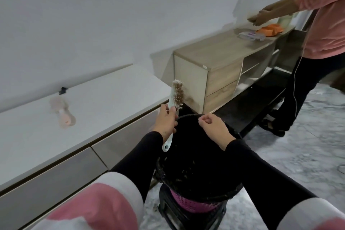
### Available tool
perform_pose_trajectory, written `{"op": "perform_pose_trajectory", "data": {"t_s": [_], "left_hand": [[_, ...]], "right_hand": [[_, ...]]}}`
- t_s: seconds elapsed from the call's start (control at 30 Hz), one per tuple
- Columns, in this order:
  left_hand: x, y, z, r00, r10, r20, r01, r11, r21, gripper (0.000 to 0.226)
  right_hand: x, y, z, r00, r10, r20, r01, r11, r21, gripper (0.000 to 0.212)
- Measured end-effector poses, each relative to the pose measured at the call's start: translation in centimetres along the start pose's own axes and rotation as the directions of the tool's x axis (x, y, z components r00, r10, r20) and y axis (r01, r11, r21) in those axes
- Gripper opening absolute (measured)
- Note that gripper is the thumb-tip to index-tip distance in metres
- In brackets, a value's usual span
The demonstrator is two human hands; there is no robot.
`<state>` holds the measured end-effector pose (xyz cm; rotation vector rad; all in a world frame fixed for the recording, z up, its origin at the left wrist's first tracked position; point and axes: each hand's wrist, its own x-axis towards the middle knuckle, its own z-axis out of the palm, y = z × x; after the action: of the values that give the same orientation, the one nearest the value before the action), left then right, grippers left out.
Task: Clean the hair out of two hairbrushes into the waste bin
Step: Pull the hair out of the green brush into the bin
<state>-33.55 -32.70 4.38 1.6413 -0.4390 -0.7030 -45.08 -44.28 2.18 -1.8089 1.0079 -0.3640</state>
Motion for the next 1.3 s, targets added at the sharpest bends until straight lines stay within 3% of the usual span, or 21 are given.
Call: {"op": "perform_pose_trajectory", "data": {"t_s": [0.07,0.13,0.3,0.4,0.47,0.5,0.57,0.67,0.8,0.9,1.03,1.17,1.23,1.3], "left_hand": [[-0.1,-0.2,0.2,1.000,0.002,0.020,-0.002,1.000,0.018,0.013],[-0.2,-0.4,0.5,0.999,-0.004,0.052,0.003,1.000,0.018,0.013],[-0.7,-0.6,1.1,0.995,-0.050,0.091,0.047,0.998,0.036,0.019],[-1.4,-0.4,1.0,0.993,-0.045,0.106,0.042,0.999,0.027,0.018],[-1.6,-0.3,0.7,0.994,-0.043,0.100,0.041,0.999,0.027,0.016],[-1.7,-0.3,0.5,0.994,-0.048,0.096,0.045,0.998,0.031,0.016],[-1.7,-0.3,0.4,0.994,-0.068,0.091,0.065,0.997,0.031,0.016],[-1.9,-0.5,0.5,0.990,-0.093,0.102,0.090,0.995,0.038,0.016],[-2.1,-0.5,0.7,0.987,-0.107,0.119,0.104,0.994,0.035,0.016],[-2.1,-0.4,0.7,0.990,-0.110,0.091,0.110,0.994,0.007,0.015],[-1.8,-0.1,0.4,0.992,-0.112,0.060,0.114,0.993,-0.029,0.014],[-1.9,0.9,0.0,0.994,-0.092,0.051,0.097,0.989,-0.110,0.013],[-1.9,1.4,-0.2,0.996,-0.068,0.058,0.074,0.991,-0.108,0.016],[-1.9,1.9,-0.3,0.997,-0.068,0.047,0.073,0.991,-0.113,0.018]], "right_hand": [[0.2,-0.7,-0.3,1.000,0.021,-0.009,-0.020,0.991,0.129,0.022],[0.3,-2.0,-0.7,0.997,-0.020,-0.069,0.030,0.988,0.152,0.028],[1.4,-4.1,-1.2,0.978,-0.148,-0.148,0.133,0.985,-0.107,0.046],[1.5,-4.5,-1.6,0.968,-0.176,-0.178,0.119,0.950,-0.288,0.035],[1.1,-4.6,-1.9,0.946,-0.202,-0.254,0.125,0.949,-0.289,0.027],[0.9,-4.7,-2.0,0.941,-0.202,-0.271,0.144,0.965,-0.218,0.024],[0.3,-5.4,-2.1,0.949,-0.168,-0.267,0.206,0.971,0.124,0.020],[-0.4,-7.0,-2.9,0.973,-0.123,-0.193,0.217,0.770,0.600,0.027],[-0.5,-7.6,-3.9,0.985,-0.085,-0.148,0.170,0.563,0.809,0.026],[-0.5,-7.2,-4.4,0.987,-0.009,-0.162,0.143,0.522,0.841,0.029],[-1.1,-6.3,-4.4,0.980,0.017,-0.196,0.125,0.715,0.687,0.028],[-1.5,-4.4,-4.0,0.973,-0.018,-0.232,0.073,0.971,0.229,0.025],[-1.7,-3.1,-4.0,0.984,-0.065,-0.168,0.054,0.996,-0.073,0.024],[-2.0,-1.7,-3.9,0.999,-0.046,-0.025,0.031,0.903,-0.429,0.017]]}}
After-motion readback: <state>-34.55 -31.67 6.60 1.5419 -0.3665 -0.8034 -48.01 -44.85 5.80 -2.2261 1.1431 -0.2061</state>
